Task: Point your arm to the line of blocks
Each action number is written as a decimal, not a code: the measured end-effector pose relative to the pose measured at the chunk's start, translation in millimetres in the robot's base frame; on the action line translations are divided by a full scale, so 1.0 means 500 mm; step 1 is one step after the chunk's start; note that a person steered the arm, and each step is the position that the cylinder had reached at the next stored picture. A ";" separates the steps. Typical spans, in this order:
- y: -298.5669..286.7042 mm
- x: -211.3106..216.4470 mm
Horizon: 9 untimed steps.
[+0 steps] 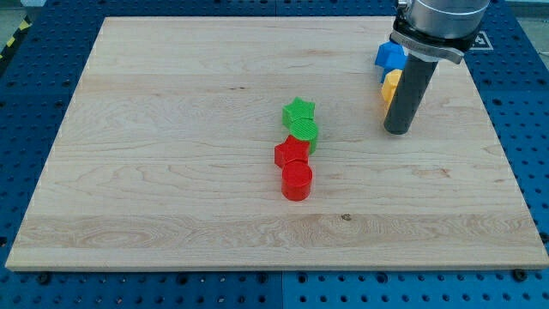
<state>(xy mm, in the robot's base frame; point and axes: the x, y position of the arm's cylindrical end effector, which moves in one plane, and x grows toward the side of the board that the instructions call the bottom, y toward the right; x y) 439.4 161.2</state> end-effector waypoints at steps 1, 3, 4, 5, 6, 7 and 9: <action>0.000 0.001; -0.001 0.074; -0.001 0.096; -0.002 0.128; -0.041 0.139; -0.096 0.131; -0.099 0.131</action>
<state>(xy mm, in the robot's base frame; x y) 505.1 111.7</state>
